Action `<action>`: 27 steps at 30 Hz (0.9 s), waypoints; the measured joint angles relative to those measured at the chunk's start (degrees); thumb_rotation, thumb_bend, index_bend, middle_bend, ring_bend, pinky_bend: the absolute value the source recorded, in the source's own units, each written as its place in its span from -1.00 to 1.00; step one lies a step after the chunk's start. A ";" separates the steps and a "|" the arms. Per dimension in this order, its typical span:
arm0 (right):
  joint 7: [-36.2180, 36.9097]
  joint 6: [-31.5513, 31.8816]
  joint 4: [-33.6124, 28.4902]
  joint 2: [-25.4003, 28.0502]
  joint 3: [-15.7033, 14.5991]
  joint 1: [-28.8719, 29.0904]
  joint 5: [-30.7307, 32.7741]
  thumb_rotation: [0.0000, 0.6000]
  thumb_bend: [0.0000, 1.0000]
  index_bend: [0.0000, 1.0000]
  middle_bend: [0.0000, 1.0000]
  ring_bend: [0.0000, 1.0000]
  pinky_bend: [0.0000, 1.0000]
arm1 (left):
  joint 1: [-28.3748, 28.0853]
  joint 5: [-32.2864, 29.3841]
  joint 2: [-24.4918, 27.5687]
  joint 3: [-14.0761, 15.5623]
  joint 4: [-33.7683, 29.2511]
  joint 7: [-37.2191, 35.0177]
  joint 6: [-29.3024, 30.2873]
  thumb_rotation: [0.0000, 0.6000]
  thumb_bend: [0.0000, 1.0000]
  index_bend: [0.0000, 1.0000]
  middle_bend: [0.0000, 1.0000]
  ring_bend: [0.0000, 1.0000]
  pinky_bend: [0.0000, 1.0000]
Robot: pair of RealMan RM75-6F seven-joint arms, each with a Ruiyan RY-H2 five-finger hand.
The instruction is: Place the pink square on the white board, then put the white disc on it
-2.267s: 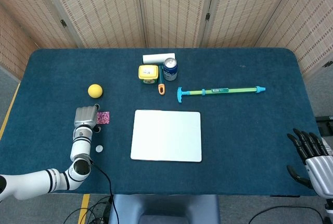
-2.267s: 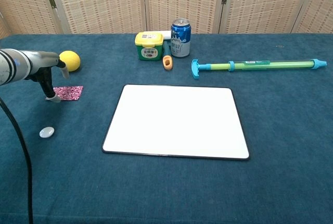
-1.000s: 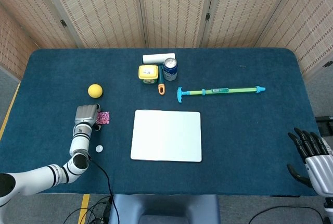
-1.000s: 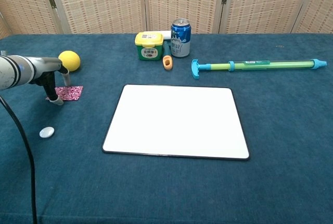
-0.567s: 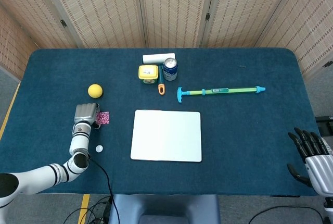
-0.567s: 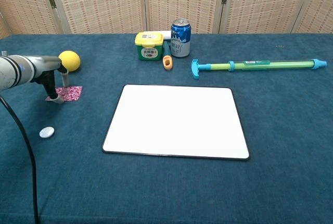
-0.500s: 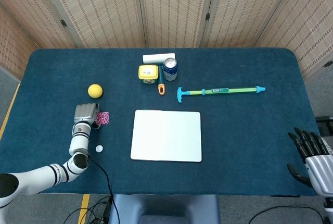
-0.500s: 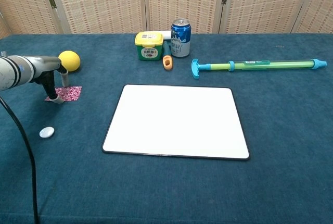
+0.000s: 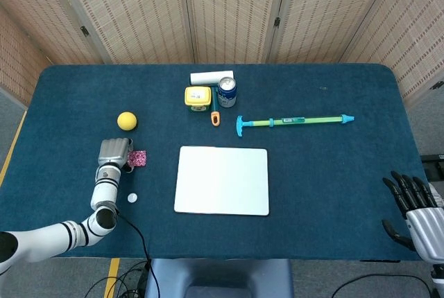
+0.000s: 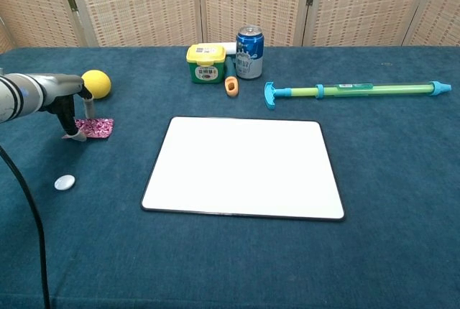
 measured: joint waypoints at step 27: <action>10.12 5.84 4.38 2.22 -2.68 -0.83 -6.77 1.00 -0.52 -1.00 -1.00 -1.00 -1.00 | -11.04 -4.21 -3.44 -4.95 -27.19 18.51 26.45 1.00 -0.43 -0.18 1.00 1.00 1.00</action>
